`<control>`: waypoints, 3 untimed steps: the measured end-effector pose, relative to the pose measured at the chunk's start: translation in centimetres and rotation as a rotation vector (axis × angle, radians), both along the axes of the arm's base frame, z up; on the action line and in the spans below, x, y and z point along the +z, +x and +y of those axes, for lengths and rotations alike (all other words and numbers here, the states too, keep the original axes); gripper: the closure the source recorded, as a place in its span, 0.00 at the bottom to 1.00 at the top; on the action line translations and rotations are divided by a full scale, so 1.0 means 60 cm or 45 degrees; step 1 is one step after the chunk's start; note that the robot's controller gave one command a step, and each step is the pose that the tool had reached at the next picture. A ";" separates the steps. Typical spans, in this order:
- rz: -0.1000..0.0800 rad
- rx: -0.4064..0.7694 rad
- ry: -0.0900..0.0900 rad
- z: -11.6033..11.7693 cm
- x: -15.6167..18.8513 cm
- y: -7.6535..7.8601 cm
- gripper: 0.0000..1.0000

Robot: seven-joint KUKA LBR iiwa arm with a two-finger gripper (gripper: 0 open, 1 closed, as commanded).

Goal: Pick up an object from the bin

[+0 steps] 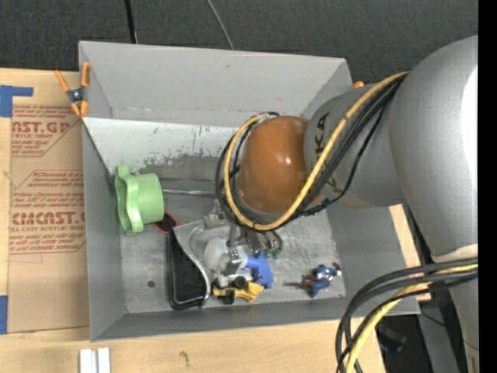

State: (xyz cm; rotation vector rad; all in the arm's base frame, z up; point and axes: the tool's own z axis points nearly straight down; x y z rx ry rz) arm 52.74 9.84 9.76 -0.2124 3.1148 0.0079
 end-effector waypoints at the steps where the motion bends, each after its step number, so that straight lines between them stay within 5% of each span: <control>1: 0.000 0.000 0.000 0.000 0.000 0.000 1.00; 3: 0.002 0.000 0.000 0.000 0.000 -0.001 1.00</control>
Offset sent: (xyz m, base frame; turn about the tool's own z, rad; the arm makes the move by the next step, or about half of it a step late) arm 0.0001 0.0000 0.0138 -0.0001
